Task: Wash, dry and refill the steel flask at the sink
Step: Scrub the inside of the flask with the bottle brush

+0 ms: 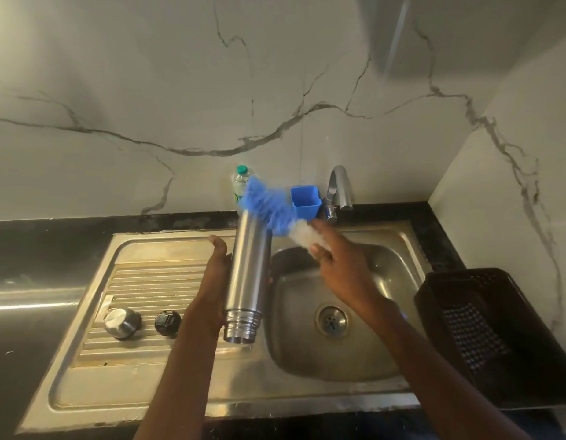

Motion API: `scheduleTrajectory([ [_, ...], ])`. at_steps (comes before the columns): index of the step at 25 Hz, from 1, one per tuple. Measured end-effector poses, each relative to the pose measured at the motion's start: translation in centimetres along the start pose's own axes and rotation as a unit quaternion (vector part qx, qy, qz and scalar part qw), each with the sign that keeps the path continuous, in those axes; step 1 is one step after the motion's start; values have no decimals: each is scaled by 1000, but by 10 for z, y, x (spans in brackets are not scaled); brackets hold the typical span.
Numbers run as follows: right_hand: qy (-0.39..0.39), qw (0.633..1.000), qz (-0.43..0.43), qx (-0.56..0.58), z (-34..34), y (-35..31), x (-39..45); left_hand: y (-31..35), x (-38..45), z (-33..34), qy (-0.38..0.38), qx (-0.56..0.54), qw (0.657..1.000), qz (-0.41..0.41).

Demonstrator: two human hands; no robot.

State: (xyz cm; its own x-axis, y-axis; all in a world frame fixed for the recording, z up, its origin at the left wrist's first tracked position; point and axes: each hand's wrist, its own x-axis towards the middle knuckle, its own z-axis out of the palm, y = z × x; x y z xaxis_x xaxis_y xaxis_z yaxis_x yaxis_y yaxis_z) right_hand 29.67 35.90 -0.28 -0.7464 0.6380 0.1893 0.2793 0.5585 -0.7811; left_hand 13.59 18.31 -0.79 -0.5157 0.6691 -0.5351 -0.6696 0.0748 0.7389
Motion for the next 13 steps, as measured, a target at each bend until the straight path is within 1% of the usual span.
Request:
scheduleTrajectory([
  [1, 37, 999, 4, -33, -6, -1, 7, 4, -2, 1, -15, 17, 1000, -8],
  [2, 60, 996, -18, -62, -11, -3, 8, 9, -6, 5, -22, 40, 999, -12],
  [3, 62, 993, -62, -81, -16, -6, 5, 9, -4, 6, -19, 63, 998, -6],
  [4, 47, 988, -113, -99, -20, -8, -1, 12, -7, 9, -19, 79, 997, 4],
  [5, 22, 980, -155, -121, -21, -9, -8, 11, -1, 7, -13, 95, 995, 36],
  [6, -4, 975, -172, -143, -22, -8, -13, 13, -3, 9, -12, 95, 993, 65],
  [7, -10, 975, -157, -158, -22, -7, -13, 12, -1, 6, -16, 94, 992, 79],
  [9, 38, 986, -50, -152, -25, -3, -4, 13, -8, 8, -44, 99, 994, 18],
  [10, 61, 985, -1, -161, -28, -4, 0, 11, -12, 10, -56, 107, 993, -2],
  [11, 84, 981, 10, -176, -29, -4, 0, 7, -11, 4, -71, 132, 989, -4],
  [12, 101, 980, -4, -174, -28, -7, -4, 4, -7, 5, -75, 117, 990, 3],
  [13, 111, 983, -27, -144, -26, -11, -10, 3, -6, 3, -66, 78, 995, 11],
])
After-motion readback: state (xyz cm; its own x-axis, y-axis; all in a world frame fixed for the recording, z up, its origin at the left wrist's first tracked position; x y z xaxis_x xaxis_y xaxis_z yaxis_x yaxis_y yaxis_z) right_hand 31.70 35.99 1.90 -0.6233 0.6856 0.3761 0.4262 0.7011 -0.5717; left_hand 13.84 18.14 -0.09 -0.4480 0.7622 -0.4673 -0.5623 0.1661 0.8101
